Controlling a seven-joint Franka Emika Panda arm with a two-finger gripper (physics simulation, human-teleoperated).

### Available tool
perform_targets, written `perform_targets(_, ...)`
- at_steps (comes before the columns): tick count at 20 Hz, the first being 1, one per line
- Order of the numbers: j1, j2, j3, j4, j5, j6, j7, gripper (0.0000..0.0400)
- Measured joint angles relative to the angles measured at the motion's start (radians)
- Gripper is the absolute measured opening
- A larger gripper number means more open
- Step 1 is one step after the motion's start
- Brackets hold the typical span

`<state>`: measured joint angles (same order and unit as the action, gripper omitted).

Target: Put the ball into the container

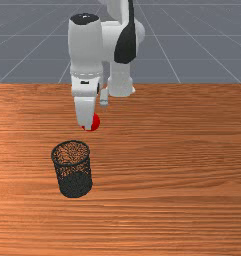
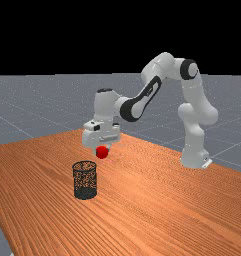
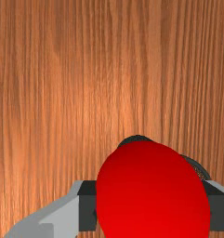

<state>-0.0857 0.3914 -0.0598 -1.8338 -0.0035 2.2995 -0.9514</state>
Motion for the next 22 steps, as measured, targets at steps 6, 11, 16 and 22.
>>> perform_targets(6,0.01,0.119,-0.006,0.182,-0.015,-0.054,0.021,0.0279)
perform_targets(11,-0.004,0.146,0.001,0.224,0.001,-0.08,-0.003,0.0279)
perform_targets(16,-0.011,0.195,0.005,0.301,0.009,-0.106,-0.007,0.0279)
perform_targets(22,-0.01,0.218,0.005,0.337,0.003,-0.122,-0.016,0.0375)
